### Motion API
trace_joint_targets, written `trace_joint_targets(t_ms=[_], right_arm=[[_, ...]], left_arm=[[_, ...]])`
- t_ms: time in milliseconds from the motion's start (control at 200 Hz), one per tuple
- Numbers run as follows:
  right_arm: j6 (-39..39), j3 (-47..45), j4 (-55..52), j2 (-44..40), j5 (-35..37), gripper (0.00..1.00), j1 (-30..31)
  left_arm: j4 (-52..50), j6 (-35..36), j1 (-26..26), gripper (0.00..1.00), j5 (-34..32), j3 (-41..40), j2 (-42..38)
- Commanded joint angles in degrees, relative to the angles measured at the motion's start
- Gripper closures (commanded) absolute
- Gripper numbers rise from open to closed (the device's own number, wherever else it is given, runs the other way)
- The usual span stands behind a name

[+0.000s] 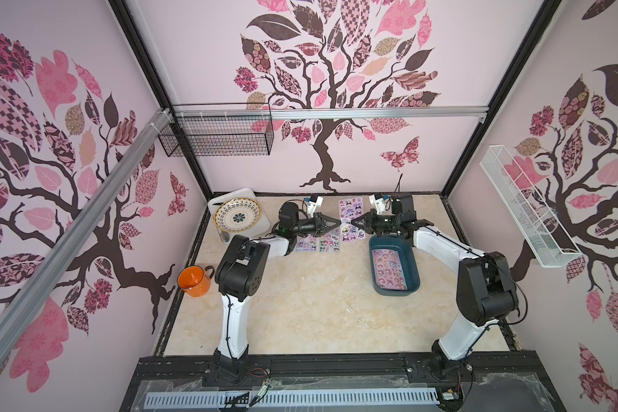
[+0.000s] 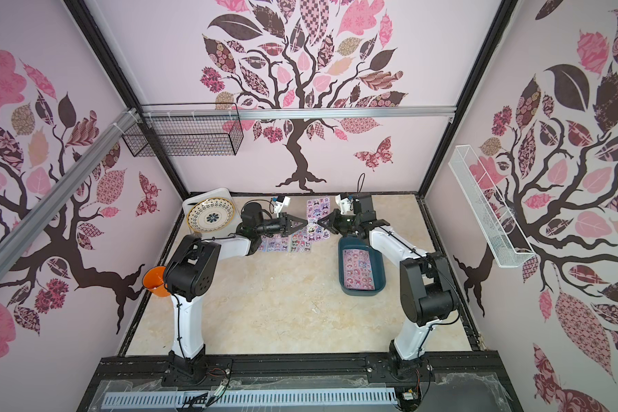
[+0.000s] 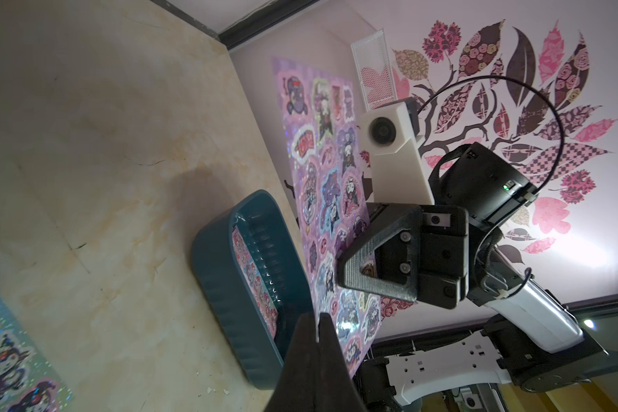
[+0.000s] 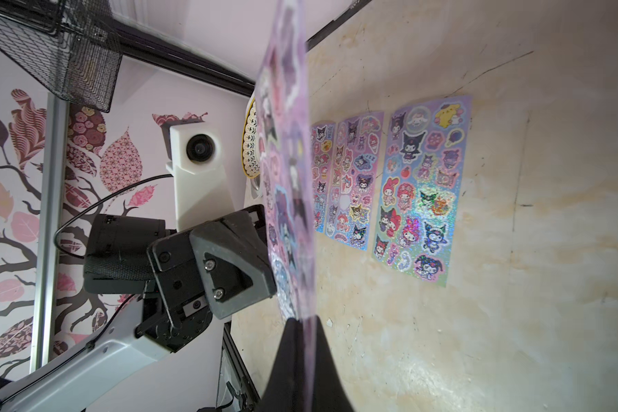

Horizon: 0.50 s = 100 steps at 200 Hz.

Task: Take the stickers out of the storage box
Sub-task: Pick up the sticker from the storage box, then place the sticker at the center of the board.

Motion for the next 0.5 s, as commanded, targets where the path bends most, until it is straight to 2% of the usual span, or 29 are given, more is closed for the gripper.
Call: trace_joint_targets(t_ms=[0,75,115,495], right_arm=[[-3.1,2.4,-4.3,2.6,2.6,1.00,-0.3],[-3.7,3.2,-5.1,4.3,2.9,1.00,-0.3],[-3.8,3.9,-5.3,5.5,2.7,1.00,-0.3],[-5.2,16.4,-8.1,21.0,2.9,1.00,0.5]], left_arm=[[-13.8,9.7,1.5,0.82,-3.3,1.1,-3.1],[-15.9,11.7,2.8,0.74,-3.9,0.3,-3.9],[-15.6,11.7,3.5,0.73,-3.7,-0.2,-4.3],[-15.0,11.5,4.9,0.73,-3.0,-1.5,-6.0]])
